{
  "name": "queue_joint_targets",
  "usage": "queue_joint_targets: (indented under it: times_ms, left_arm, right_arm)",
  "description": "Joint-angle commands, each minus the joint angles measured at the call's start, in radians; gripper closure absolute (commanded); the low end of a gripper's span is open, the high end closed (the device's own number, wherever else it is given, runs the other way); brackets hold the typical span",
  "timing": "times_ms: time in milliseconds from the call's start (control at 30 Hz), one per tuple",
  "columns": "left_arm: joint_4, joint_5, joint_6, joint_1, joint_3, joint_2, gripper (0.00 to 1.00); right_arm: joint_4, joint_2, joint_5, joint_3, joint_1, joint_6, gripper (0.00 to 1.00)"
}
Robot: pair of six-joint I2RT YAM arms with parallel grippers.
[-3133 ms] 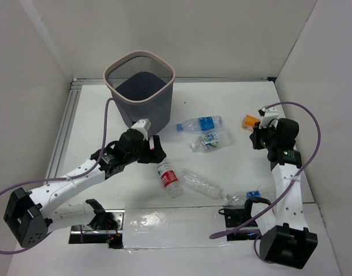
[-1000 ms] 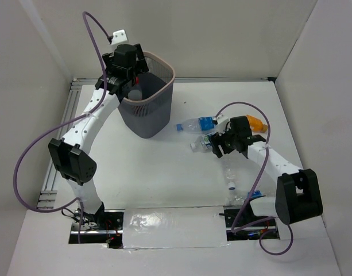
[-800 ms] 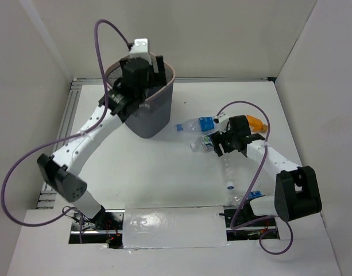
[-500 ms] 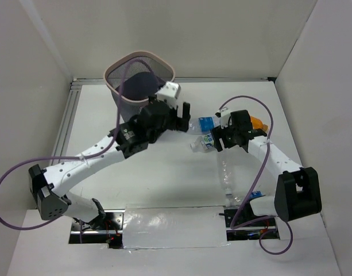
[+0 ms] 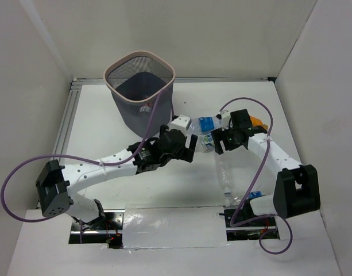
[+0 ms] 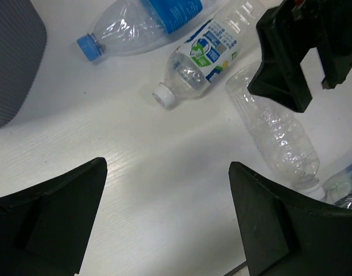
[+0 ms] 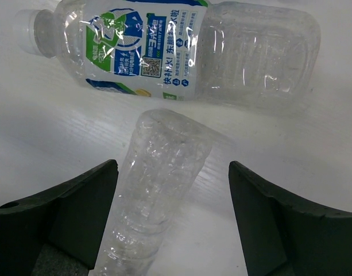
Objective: Put the plastic bottles in the bin
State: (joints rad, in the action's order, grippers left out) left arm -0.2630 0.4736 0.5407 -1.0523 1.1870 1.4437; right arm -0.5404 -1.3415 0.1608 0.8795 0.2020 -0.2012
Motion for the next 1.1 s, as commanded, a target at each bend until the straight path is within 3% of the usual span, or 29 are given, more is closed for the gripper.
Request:
queue_joint_targets:
  times_ms: [0, 400, 467, 600, 633, 667, 767, 900, 1000, 1067]
  left_arm:
    - [0.027, 0.007, 0.05, -0.006, -0.039, -0.035, 0.0]
    - [0.005, 0.026, 0.091, -0.044, -0.079, -0.071, 0.0]
    - [0.005, 0.036, 0.102, -0.054, -0.092, -0.083, 0.0]
    - [-0.004, 0.045, 0.133, -0.063, -0.131, -0.105, 0.0]
    - [-0.004, 0.045, 0.133, -0.063, -0.132, -0.115, 0.0]
    - [-0.004, 0.045, 0.133, -0.063, -0.141, -0.115, 0.0]
    - [-0.013, 0.054, 0.133, -0.063, -0.141, -0.128, 0.0]
    - [-0.013, 0.036, 0.133, -0.072, -0.164, -0.163, 0.0]
    - [0.048, 0.025, 0.114, -0.072, -0.225, -0.203, 0.0]
    - [0.105, 0.003, 0.114, -0.081, -0.295, -0.232, 0.0]
  right_arm:
    - [-0.038, -0.01, 0.037, 0.053, -0.007, 0.008, 0.15]
    - [-0.116, -0.225, -0.009, 0.082, 0.085, 0.019, 0.15]
    - [-0.116, -0.238, -0.03, 0.091, 0.095, 0.029, 0.19]
    - [-0.127, -0.249, -0.03, 0.092, 0.105, 0.029, 0.37]
    - [-0.136, -0.249, -0.03, 0.092, 0.105, 0.029, 0.44]
    - [-0.136, -0.249, -0.003, 0.092, 0.105, 0.029, 0.58]
    - [-0.205, -0.171, 0.127, 0.151, 0.105, -0.03, 0.79]
    - [-0.424, -0.091, 0.454, 0.405, 0.096, -0.294, 0.86]
    - [-0.469, -0.081, 0.519, 0.668, 0.086, -0.346, 0.91]
    - [-0.376, -0.119, 0.508, 0.848, 0.086, -0.307, 0.95]
